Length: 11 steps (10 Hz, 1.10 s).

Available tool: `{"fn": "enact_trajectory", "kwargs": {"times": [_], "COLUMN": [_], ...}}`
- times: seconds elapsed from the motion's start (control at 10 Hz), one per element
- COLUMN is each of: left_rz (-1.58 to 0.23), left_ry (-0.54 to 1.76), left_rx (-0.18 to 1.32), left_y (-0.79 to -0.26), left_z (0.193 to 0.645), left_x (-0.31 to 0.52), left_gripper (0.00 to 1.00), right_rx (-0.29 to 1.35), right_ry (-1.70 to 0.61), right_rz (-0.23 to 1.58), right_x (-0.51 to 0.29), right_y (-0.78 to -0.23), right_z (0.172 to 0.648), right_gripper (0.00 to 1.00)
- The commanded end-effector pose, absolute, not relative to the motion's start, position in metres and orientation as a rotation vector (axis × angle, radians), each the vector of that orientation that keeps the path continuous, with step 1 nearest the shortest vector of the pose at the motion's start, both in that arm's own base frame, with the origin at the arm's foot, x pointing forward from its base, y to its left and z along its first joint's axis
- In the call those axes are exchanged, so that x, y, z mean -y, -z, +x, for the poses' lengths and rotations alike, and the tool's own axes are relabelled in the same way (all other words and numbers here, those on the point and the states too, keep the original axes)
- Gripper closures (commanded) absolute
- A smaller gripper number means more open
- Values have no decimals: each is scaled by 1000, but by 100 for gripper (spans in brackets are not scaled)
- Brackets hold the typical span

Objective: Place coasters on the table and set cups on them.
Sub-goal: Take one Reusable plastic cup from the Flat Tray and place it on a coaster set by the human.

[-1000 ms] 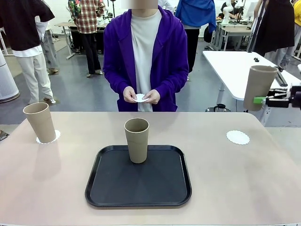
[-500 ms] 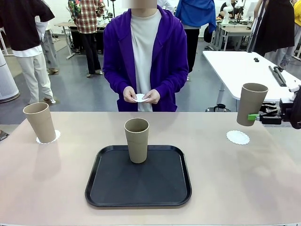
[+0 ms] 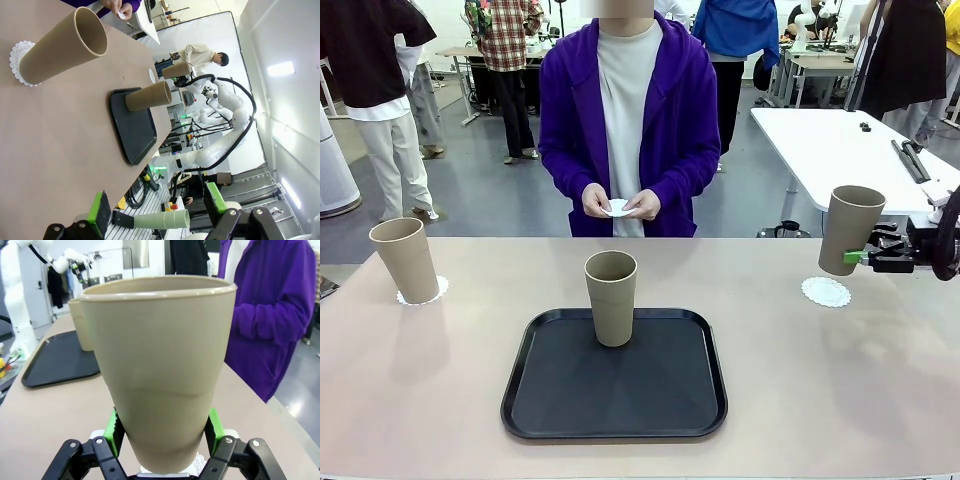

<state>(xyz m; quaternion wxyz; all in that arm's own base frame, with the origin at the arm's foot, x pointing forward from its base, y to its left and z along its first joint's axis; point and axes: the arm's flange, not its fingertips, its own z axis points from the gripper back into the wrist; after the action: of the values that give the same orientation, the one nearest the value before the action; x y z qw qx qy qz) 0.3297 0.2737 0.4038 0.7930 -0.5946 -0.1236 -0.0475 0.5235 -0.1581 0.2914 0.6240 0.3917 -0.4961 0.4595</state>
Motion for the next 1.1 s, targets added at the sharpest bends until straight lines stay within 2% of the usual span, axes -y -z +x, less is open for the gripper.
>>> {"fn": "enact_trajectory", "kwargs": {"times": [0.0,0.4,1.0], "left_rz": [-1286,-1286,-1286], "left_ry": [99,99,99], "left_rx": [274,274,274], "left_y": [-406,-406,-406], "left_z": [329,329,329], "left_x": [-275,-275,-275], "left_gripper": [0,0,0], "right_rx": [1147,1140,1151], "right_ry": [-1054,-1056,-1203], "right_rz": [896,898,923], "right_x": [157,158,164], "right_y": [-296,-292,-250], "right_z": [522,523,522], "right_gripper": [20,20,20]}}
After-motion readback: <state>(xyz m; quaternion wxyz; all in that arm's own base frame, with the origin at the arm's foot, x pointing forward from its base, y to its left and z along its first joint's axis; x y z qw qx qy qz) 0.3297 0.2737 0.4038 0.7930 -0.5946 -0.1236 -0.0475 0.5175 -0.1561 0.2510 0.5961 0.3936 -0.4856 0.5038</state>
